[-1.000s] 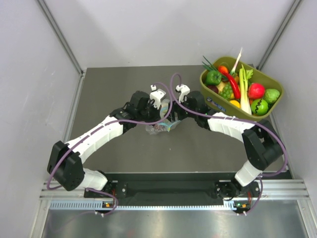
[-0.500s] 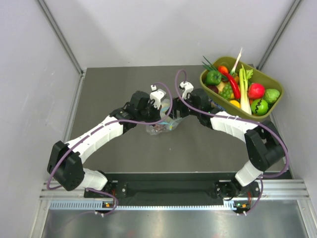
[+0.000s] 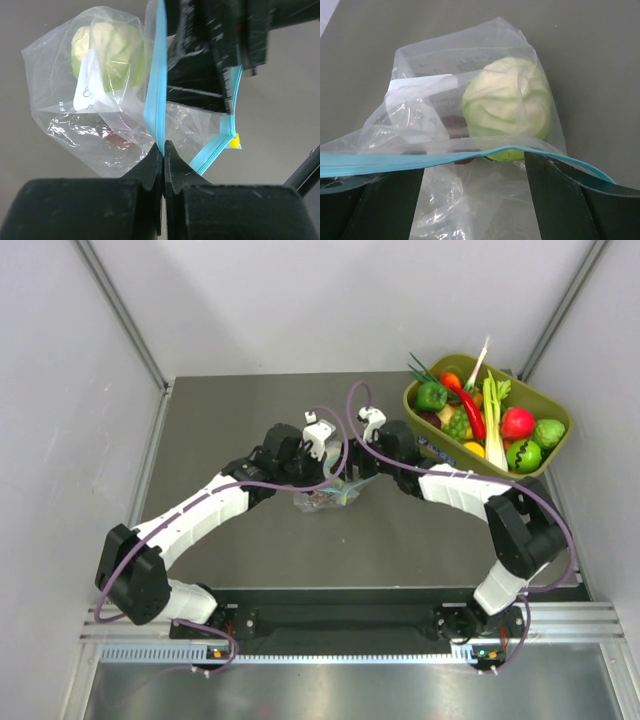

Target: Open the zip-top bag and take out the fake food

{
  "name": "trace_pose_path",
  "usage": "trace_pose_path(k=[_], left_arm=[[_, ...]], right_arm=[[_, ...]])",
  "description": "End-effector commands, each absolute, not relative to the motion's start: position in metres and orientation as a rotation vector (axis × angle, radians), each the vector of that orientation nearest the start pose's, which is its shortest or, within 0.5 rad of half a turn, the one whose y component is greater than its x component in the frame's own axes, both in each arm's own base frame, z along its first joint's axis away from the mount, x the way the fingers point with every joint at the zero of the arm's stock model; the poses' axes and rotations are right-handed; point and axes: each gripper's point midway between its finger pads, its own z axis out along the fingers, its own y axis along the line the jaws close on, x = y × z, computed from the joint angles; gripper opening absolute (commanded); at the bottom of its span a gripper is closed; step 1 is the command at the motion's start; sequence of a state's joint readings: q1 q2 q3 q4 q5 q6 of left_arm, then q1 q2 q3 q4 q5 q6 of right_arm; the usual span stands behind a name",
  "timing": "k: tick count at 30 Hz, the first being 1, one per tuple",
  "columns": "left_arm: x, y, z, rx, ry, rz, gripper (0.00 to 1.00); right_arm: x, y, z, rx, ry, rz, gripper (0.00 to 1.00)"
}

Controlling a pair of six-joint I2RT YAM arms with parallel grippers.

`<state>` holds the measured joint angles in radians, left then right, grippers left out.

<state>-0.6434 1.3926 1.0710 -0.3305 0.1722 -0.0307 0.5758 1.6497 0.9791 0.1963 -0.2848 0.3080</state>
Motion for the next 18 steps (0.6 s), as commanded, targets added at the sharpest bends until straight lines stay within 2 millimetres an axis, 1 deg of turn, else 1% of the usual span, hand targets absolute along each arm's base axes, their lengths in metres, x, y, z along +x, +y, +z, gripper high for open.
trace_pose_path(k=[1,6,8,9,13,14,15,18], left_arm=[[0.298,-0.268,0.178,0.78,2.104,-0.591,0.0],[0.297,-0.269,0.179,0.782,2.099,-0.597,0.0],[0.297,-0.269,0.178,0.783,2.102,-0.598,0.0],[0.297,-0.269,0.177,0.784,2.103,-0.6,0.0],[0.297,-0.27,0.177,0.784,2.104,-0.602,0.0],[0.297,-0.27,0.177,0.784,2.104,-0.602,0.0],[0.297,-0.27,0.177,0.783,2.104,-0.604,0.0],[0.297,-0.27,0.177,0.784,2.104,-0.606,0.0]], right_arm=[[0.368,0.32,0.14,-0.472,2.026,0.815,0.79],[0.369,0.322,0.14,-0.462,2.028,0.791,0.8],[0.366,0.326,0.142,-0.467,2.029,0.784,0.8],[0.365,0.326,0.148,-0.461,2.015,0.779,0.8],[0.361,0.325,0.153,-0.451,2.016,0.726,0.8],[0.357,0.324,0.146,-0.45,2.056,0.721,0.8],[0.355,0.325,0.15,-0.45,2.06,0.729,0.8],[0.343,0.33,0.149,-0.455,2.069,0.748,0.8]])
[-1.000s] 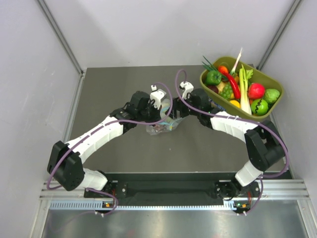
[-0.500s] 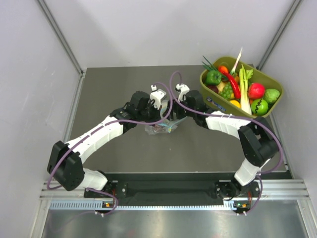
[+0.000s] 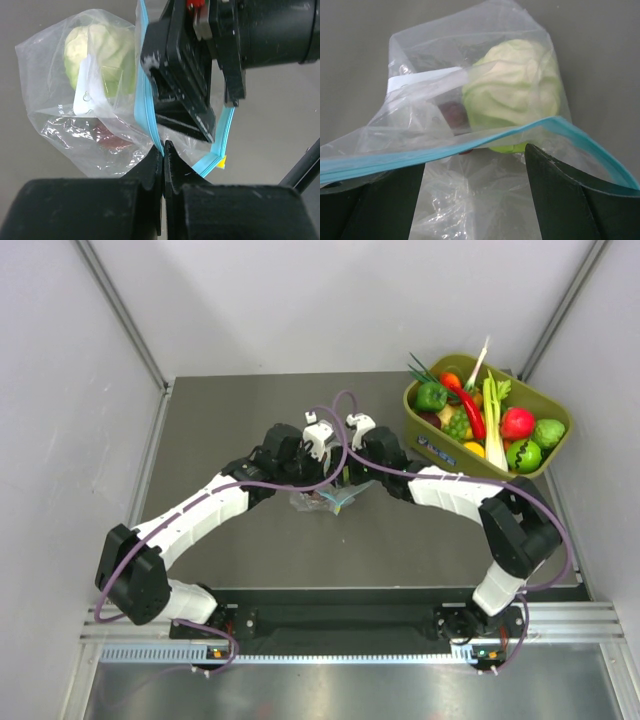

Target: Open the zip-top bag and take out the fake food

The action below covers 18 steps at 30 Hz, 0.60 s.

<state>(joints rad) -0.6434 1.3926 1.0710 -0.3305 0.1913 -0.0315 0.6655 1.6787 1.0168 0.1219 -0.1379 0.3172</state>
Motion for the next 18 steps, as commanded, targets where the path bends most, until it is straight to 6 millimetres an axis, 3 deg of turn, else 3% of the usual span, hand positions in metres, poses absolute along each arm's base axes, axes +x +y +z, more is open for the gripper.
trace_pose_path(k=[1,5,9,13,18], left_arm=[[0.296,-0.27,0.177,0.784,2.104,-0.606,0.0],[0.296,-0.271,0.178,0.787,2.102,-0.617,0.0],[0.295,-0.272,0.178,0.789,2.1,-0.621,0.0],[0.295,-0.271,0.182,0.789,2.09,-0.617,0.0],[0.294,-0.272,0.183,0.79,2.085,-0.629,0.0]], right_arm=[[0.339,0.33,0.145,-0.45,2.079,0.758,0.8],[0.339,0.332,0.138,-0.425,2.076,0.769,0.79],[0.354,0.332,0.132,-0.38,2.077,0.705,0.8],[0.368,0.326,0.138,-0.314,2.04,0.648,0.81],[0.375,0.336,0.137,-0.313,2.036,0.674,0.81]])
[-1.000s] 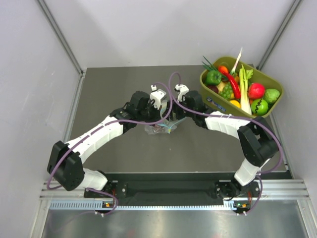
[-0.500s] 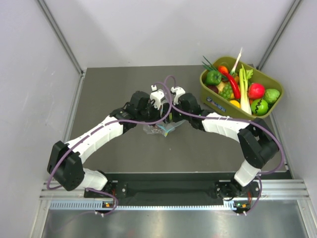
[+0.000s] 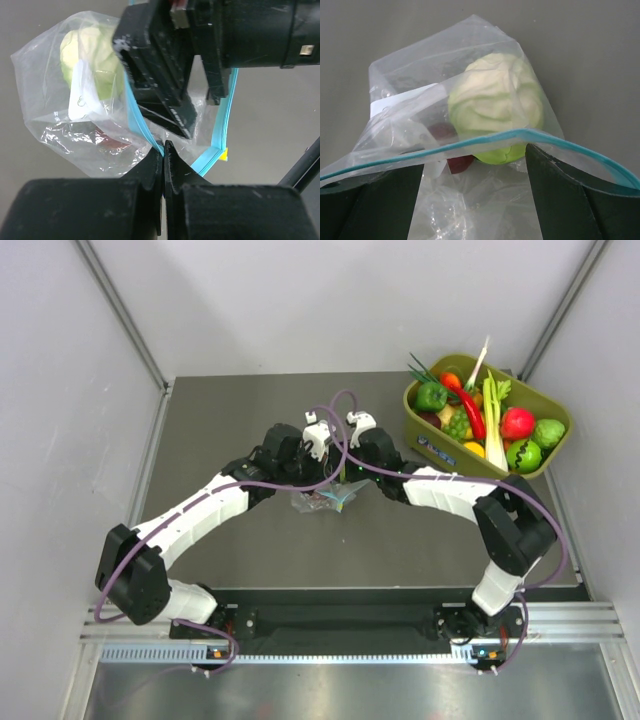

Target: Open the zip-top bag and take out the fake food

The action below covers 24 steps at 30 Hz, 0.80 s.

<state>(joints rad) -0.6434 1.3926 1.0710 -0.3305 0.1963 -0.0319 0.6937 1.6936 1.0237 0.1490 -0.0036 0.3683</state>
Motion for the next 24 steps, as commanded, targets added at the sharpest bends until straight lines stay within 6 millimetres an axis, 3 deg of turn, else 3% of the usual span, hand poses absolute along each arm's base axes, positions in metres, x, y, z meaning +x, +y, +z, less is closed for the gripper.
trace_pose_path(k=[1,15,21,24], left_arm=[[0.294,-0.272,0.183,0.788,2.086,-0.628,0.0],[0.292,-0.274,0.183,0.791,2.09,-0.644,0.0],[0.292,-0.275,0.182,0.792,2.089,-0.647,0.0],[0.291,-0.276,0.182,0.791,2.094,-0.658,0.0]], right_arm=[[0.374,0.338,0.137,-0.3,2.038,0.697,0.81],[0.387,0.332,0.133,-0.14,2.045,0.701,0.8],[0.372,0.315,0.139,-0.128,2.06,0.664,0.79],[0.361,0.319,0.142,-0.12,2.073,0.724,0.79]])
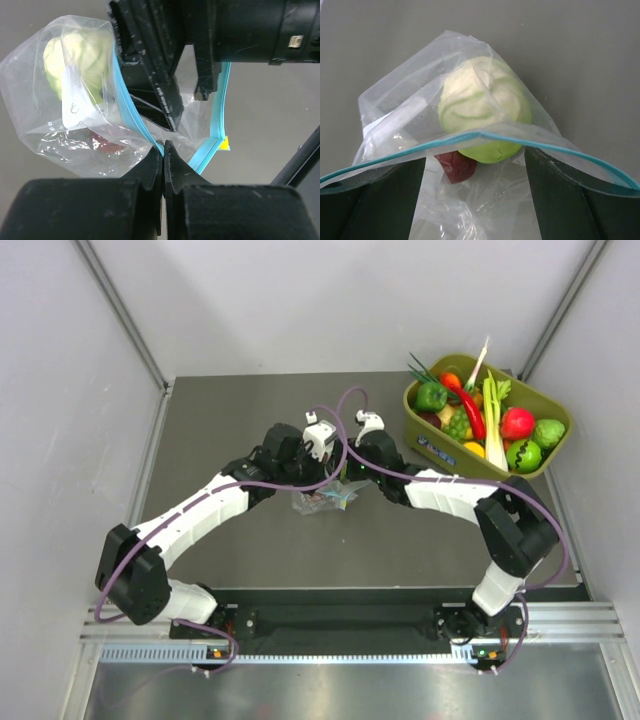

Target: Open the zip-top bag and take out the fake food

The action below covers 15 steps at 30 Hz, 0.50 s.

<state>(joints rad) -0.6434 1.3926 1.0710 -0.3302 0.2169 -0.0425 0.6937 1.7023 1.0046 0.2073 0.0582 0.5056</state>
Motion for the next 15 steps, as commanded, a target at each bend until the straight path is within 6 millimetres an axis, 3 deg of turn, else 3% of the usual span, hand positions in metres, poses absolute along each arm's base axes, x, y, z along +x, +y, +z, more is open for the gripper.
trace_pose_path(k=[1,9,15], left_arm=[[0.291,-0.276,0.181,0.792,2.096,-0.662,0.0],[0.289,-0.278,0.184,0.794,2.085,-0.681,0.0],[0.289,-0.278,0.184,0.795,2.082,-0.676,0.0]], right_arm=[[0.36,0.321,0.141,-0.117,2.078,0.737,0.79],[0.364,0.343,0.128,-0.074,2.107,0.799,0.8],[0.359,0.348,0.125,-0.046,2.133,0.809,0.79]])
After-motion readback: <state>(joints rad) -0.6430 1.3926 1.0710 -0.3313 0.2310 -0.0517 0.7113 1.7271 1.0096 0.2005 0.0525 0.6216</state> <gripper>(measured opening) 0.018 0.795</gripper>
